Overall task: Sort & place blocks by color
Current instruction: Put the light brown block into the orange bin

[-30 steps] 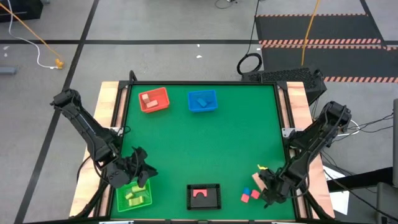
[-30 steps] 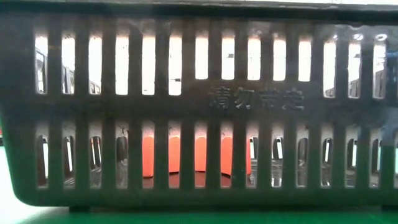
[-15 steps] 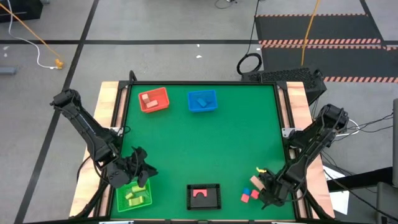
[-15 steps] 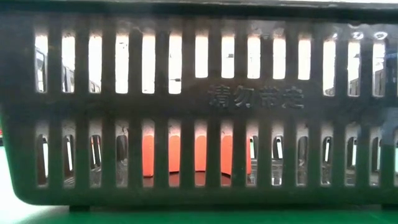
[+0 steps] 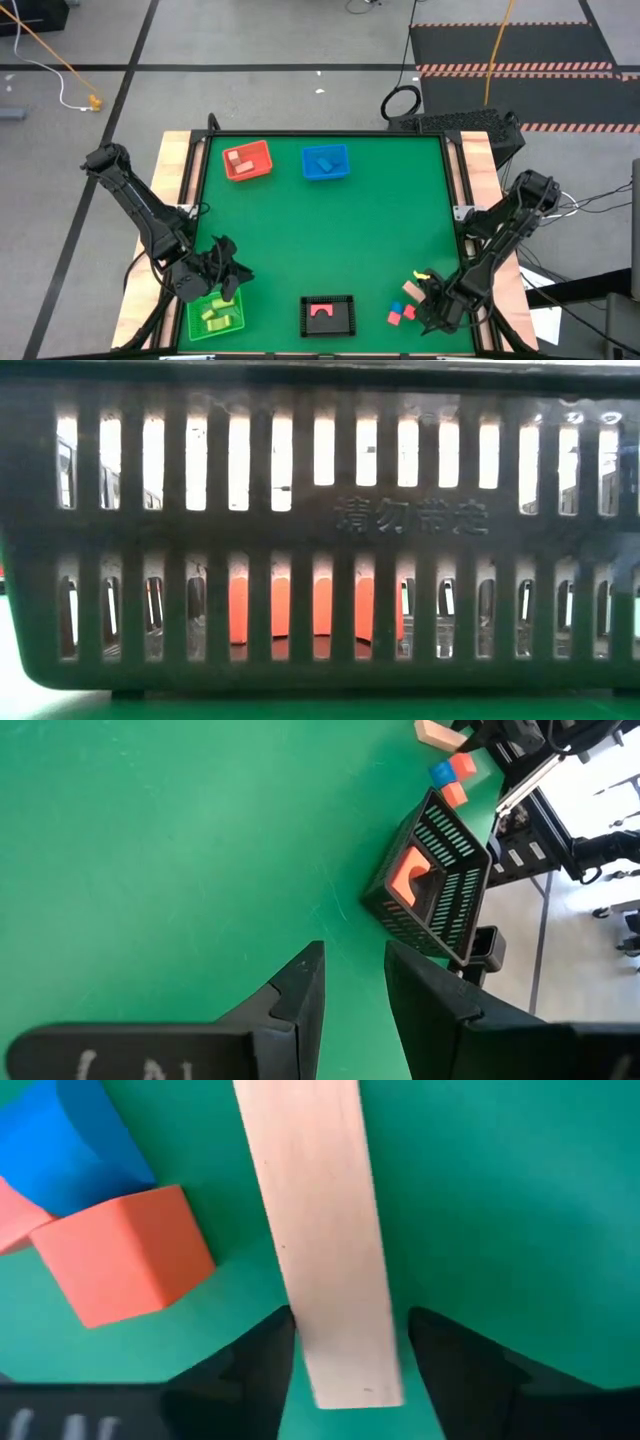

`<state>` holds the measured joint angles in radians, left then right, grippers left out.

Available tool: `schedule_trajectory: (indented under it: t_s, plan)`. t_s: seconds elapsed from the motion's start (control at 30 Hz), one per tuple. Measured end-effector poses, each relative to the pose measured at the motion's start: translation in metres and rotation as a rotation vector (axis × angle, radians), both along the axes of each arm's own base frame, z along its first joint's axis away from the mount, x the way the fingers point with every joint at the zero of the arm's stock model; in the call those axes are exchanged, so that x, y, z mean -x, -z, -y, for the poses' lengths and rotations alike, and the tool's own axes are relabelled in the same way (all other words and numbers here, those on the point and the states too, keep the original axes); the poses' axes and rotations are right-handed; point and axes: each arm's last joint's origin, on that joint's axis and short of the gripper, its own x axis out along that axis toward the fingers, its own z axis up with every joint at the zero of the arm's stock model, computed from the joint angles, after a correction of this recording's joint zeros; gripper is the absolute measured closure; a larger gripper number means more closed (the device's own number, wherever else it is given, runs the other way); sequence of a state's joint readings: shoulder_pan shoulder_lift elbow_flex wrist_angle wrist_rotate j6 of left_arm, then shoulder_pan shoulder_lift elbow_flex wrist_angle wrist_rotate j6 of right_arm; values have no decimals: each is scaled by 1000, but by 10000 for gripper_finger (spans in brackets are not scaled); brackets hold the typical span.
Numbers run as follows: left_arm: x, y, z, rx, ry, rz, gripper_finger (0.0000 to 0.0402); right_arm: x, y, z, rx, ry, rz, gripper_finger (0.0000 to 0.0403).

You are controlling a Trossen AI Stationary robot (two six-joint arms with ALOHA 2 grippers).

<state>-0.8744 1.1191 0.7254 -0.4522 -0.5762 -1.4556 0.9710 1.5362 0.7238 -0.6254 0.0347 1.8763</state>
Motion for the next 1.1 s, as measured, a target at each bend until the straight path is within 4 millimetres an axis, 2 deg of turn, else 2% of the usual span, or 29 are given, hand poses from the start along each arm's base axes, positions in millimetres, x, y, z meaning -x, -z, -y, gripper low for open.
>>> schedule_trajectory:
  t_s: [0.23, 0.47, 0.67, 0.8, 0.9, 1.1]
  plan:
    - [0, 0, 0, -38, 25, 6, 293, 1, 0, 3, 39, -38, -4, 293]
    - [-6, -1, -7, -66, -56, 46, 293, -3, -8, 9, 26, -83, 28, 293]
    - [-22, -9, -14, -117, -55, 133, 293, -13, -24, 26, 155, -106, 243, 293]
    - [-35, -19, -17, -146, -38, 238, 293, -29, -38, 40, 228, -133, 379, 293]
    - [-44, -25, -24, -158, -62, 287, 293, -45, -40, 52, 300, -202, 422, 293]
    - [-63, -16, -41, -198, -157, 255, 293, -88, -51, 73, 446, -356, 622, 293]
